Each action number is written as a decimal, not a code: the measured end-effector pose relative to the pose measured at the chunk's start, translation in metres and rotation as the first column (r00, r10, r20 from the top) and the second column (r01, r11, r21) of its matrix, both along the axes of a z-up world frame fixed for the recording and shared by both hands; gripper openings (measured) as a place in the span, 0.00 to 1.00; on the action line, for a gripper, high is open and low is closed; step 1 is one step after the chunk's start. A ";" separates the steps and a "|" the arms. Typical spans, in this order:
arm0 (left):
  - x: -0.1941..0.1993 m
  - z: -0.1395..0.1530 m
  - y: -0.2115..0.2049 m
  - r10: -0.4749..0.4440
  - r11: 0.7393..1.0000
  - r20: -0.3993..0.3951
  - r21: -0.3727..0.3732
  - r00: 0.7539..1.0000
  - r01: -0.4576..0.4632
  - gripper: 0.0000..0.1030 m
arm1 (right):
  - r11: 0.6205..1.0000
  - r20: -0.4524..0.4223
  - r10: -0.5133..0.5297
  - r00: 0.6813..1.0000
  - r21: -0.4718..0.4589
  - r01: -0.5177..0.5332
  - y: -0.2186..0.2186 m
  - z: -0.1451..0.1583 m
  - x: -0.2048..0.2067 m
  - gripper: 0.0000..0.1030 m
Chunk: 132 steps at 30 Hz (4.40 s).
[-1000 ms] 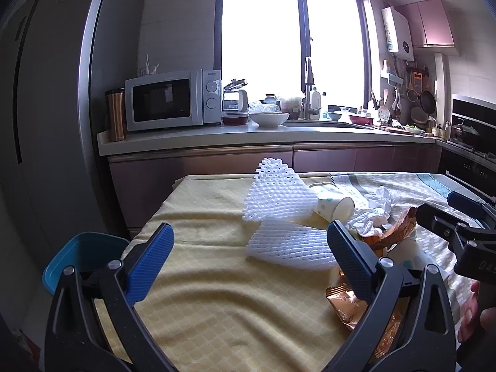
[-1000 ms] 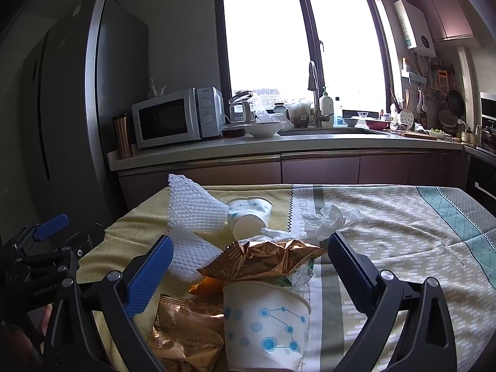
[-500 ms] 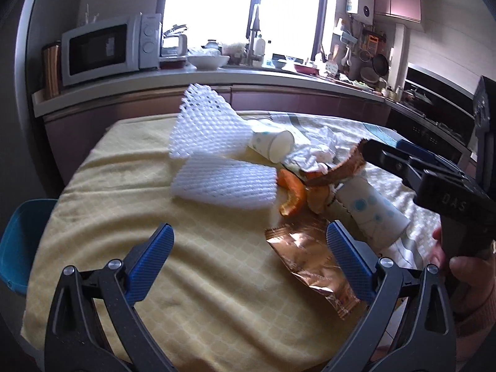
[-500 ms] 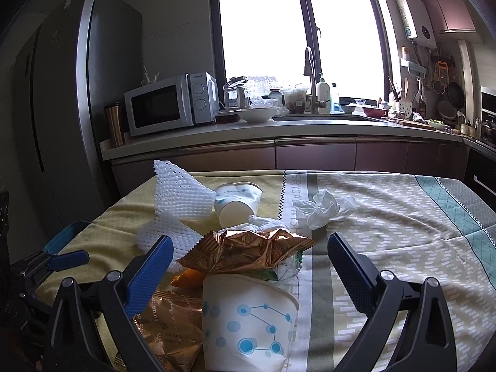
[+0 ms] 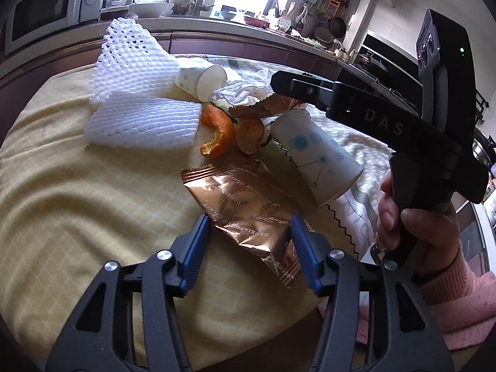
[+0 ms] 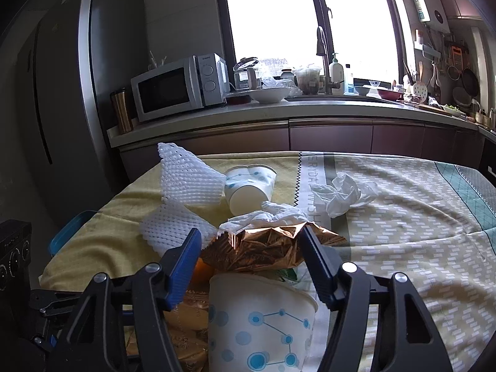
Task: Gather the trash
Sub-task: 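Grasp the gold snack bag with the left tool while the right tool grasps the crumpled gold wrapper, then carry both gold wrappers over the blue bin and open both tools, then move both open tools back over the table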
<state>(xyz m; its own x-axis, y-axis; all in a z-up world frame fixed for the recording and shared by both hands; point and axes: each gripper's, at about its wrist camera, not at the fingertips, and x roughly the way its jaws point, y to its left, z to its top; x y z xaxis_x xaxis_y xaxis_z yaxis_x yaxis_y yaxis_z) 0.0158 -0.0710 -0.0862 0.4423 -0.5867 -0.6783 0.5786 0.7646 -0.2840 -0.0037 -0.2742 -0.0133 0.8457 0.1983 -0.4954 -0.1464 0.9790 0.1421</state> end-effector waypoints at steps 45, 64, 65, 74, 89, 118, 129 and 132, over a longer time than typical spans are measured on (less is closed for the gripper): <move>-0.002 0.072 0.186 0.454 0.890 0.142 -0.102 0.879 -0.444 0.05 | 0.895 0.170 0.394 0.903 0.152 -0.419 0.104 0.056 0.007 0.44; 0.009 0.064 0.333 0.733 0.676 0.145 -0.042 0.665 -0.736 0.05 | 0.709 0.087 0.676 0.731 0.194 -0.678 0.258 0.056 0.069 0.44; 0.010 0.062 0.338 0.740 0.667 0.143 -0.037 0.657 -0.744 0.05 | 0.702 0.077 0.685 0.725 0.196 -0.685 0.265 0.055 0.071 0.44; 0.031 0.034 0.374 0.784 0.613 0.107 0.023 0.612 -0.789 0.05 | 0.649 -0.035 0.755 0.655 0.182 -0.738 0.330 0.029 0.086 0.44; 0.069 -0.012 0.389 0.798 0.598 0.028 0.097 0.603 -0.796 0.05 | 0.669 -0.264 0.737 0.623 0.148 -0.729 0.392 -0.020 0.118 0.49; 0.041 0.019 0.336 0.735 0.672 0.114 0.006 0.668 -0.741 0.44 | 0.729 -0.147 0.684 0.714 0.155 -0.667 0.299 0.007 0.097 0.59; 0.031 0.049 0.236 0.503 0.862 0.184 -0.041 0.844 -0.505 0.54 | 0.882 -0.038 0.468 0.883 0.082 -0.464 0.147 0.042 0.052 0.62; 0.037 0.045 0.202 0.430 0.902 0.164 -0.045 0.888 -0.429 0.57 | 0.936 -0.041 0.349 0.936 0.060 -0.346 0.099 0.040 0.035 0.66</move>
<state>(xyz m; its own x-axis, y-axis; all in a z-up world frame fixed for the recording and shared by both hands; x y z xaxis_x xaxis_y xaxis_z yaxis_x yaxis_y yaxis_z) 0.0526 0.1314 -0.0412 0.7576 -0.3189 -0.5695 0.2336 0.9472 -0.2196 0.0309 -0.1756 0.0271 0.6936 0.5014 -0.5171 -0.4672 0.8596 0.2069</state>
